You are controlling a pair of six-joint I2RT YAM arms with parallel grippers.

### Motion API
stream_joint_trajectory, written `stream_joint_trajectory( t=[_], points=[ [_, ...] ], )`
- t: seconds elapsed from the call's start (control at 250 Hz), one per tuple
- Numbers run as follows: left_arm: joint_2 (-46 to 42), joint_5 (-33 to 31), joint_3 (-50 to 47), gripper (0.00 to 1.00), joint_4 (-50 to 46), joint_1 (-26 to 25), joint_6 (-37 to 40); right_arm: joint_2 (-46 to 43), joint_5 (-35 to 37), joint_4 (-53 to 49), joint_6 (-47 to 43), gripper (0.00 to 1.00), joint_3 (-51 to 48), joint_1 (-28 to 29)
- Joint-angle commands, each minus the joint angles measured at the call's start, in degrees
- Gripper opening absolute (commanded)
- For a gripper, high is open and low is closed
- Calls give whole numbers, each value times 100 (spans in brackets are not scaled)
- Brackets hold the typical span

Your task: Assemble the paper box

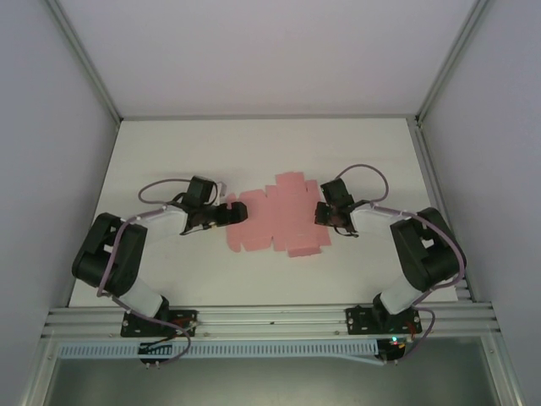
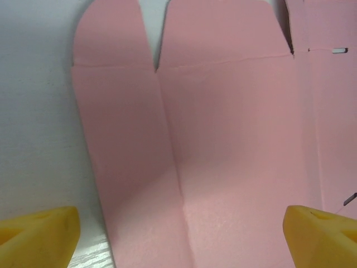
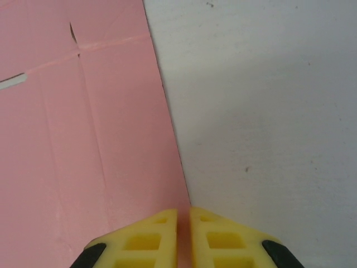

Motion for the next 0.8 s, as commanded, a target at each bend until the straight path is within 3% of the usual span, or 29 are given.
stream_joint_trajectory(
  t=[0.0,0.12,0.483,0.615,0.799],
  points=[
    [363,1032,63,93,911,-209,-135,309,-187,-210,188,11,-292,63],
    [288,1373,-68,88,1457,-262,-349,283,-202,-179,281,8,-383,93],
    [-937,1281,-762,83,2522,-307,-290,-153,-39,62,538,7,-848,80],
    [-895,836,-634,69,1993,-328,-84,-241,-194,310,560,7,-933,81],
    [-773,706,-444,25,1732,-359,39,-518,-253,491,496,10,-1040,76]
  ],
)
